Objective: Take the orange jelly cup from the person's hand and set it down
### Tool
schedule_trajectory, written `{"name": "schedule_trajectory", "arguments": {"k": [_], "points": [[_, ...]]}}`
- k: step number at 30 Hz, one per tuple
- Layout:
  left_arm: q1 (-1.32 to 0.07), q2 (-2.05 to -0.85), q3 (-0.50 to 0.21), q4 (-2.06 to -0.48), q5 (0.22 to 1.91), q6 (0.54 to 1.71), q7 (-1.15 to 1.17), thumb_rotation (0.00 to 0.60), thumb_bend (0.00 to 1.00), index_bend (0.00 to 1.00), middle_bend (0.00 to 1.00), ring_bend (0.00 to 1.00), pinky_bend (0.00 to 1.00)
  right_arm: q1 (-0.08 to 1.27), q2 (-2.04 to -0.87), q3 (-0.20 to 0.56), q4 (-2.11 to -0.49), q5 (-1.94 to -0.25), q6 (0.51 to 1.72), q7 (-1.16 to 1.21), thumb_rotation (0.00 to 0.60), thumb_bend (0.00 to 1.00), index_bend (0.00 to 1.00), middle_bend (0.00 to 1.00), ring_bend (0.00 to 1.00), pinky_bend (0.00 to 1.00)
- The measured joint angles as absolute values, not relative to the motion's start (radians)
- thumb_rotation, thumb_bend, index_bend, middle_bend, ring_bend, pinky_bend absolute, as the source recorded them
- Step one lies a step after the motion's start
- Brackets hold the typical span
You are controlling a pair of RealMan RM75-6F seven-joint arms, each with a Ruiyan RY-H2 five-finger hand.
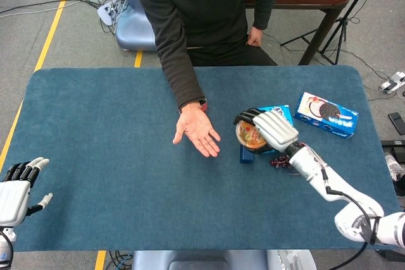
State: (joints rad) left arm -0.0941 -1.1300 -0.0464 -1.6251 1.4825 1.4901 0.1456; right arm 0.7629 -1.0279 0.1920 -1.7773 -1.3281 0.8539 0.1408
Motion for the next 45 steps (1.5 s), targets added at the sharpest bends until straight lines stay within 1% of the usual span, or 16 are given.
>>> {"name": "schedule_trajectory", "arguments": {"k": [9,17,26,33,36,43,44,45], "points": [[-0.094,-1.130,-0.046,-1.625,1.482,1.490,0.146,0.600,0.22,0.19,0.19,0.16,0.12,0.741,-1.046,0.165,-1.720,-1.361,0.854,0.175,0.600,0.32,0.33,0.32,0.24,0.45],[-0.094,-1.130,-0.046,-1.625,1.482,1.490,0.146,0.600,0.22,0.19,0.19,0.16,0.12,0.725,-1.073,0.146,-1.674,-1.363,0.863,0.158,0.600,0.32,0.33,0.32,0.24,0.45],[-0.094,-1.130,-0.046,-1.625,1.482,1.490,0.146,0.600,0.22,0.19,0.19,0.16,0.12,0.712,-1.132,0.129,-1.581,-1.343,0.860,0.138,0.600,0.32,0.33,0.32,0.24,0.45],[-0.094,-1.130,-0.046,-1.625,1.482,1.490,0.146,0.600,0.22,0.19,0.19,0.16,0.12,0.713,-1.206,0.120,-1.471,-1.316,0.838,0.120,0.600,0.32,0.33,0.32,0.24,0.45],[-0.094,-1.130,-0.046,-1.625,1.482,1.490,0.146,0.600,0.22,0.19,0.19,0.16,0.12,0.714,-1.240,0.120,-1.423,-1.305,0.833,0.117,0.600,0.32,0.33,0.32,0.24,0.43],[-0.094,-1.130,-0.046,-1.625,1.482,1.490,0.146,0.600,0.22,0.19,0.19,0.16,0.12,0.720,-1.308,0.121,-1.321,-1.290,0.812,0.114,0.600,0.32,0.33,0.27,0.22,0.34],[-0.094,-1.130,-0.046,-1.625,1.482,1.490,0.146,0.600,0.22,0.19,0.19,0.16,0.12,0.721,-1.314,0.120,-1.312,-1.288,0.808,0.114,0.600,0.32,0.32,0.26,0.21,0.33],[-0.094,-1.130,-0.046,-1.625,1.482,1.490,0.146,0.600,0.22,0.19,0.19,0.16,0.12,0.722,-1.320,0.120,-1.300,-1.287,0.803,0.112,0.600,0.32,0.29,0.24,0.19,0.30]]}}
